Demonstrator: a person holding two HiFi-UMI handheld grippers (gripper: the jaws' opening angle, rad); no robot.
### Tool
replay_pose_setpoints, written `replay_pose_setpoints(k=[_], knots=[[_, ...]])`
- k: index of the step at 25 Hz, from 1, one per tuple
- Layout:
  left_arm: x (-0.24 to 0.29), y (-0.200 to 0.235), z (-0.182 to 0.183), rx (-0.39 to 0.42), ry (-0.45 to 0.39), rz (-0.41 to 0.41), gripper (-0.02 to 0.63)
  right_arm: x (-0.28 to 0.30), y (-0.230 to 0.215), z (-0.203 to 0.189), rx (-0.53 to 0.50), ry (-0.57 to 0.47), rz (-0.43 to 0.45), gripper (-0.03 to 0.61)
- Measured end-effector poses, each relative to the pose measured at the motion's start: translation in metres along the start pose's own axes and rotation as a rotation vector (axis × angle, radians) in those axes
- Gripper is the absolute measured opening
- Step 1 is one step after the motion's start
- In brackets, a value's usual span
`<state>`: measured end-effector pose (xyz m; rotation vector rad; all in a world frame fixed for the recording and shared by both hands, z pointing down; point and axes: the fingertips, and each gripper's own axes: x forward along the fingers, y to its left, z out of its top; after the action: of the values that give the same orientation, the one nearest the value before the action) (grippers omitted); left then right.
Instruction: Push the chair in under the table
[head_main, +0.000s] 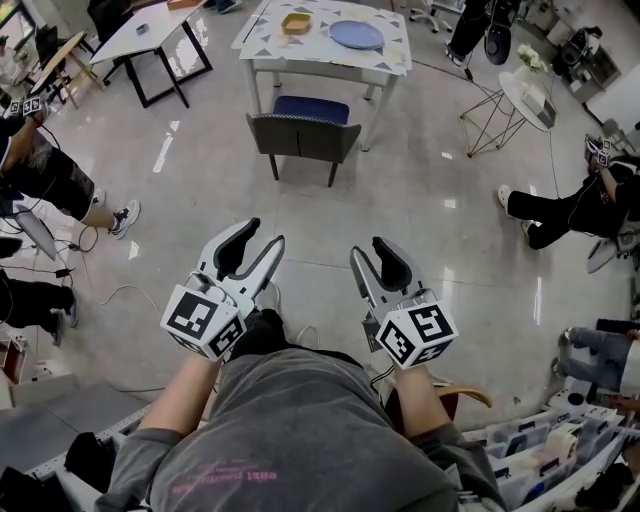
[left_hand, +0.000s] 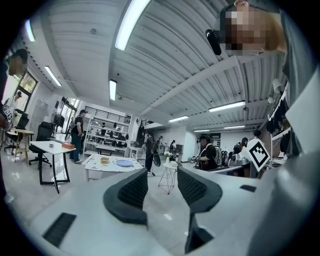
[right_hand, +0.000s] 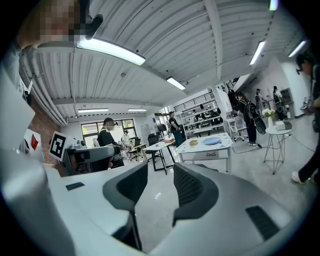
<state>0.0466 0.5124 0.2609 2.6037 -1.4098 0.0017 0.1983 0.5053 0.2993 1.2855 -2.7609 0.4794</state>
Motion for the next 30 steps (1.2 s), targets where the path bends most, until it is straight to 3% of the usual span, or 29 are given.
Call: replay_pose_setpoints(k=[10, 30], knots=[[0.035, 0.051, -0.004, -0.029, 0.002, -0.004, 0.183, 0.057, -0.017, 0.005, -0.002, 0.019, 0.000, 0.146], [0.122, 0.220, 0.013, -0.068, 0.043, -0.040, 0.183, 0.236, -0.043, 0.032, 0.008, 0.073, -0.048, 0.146]])
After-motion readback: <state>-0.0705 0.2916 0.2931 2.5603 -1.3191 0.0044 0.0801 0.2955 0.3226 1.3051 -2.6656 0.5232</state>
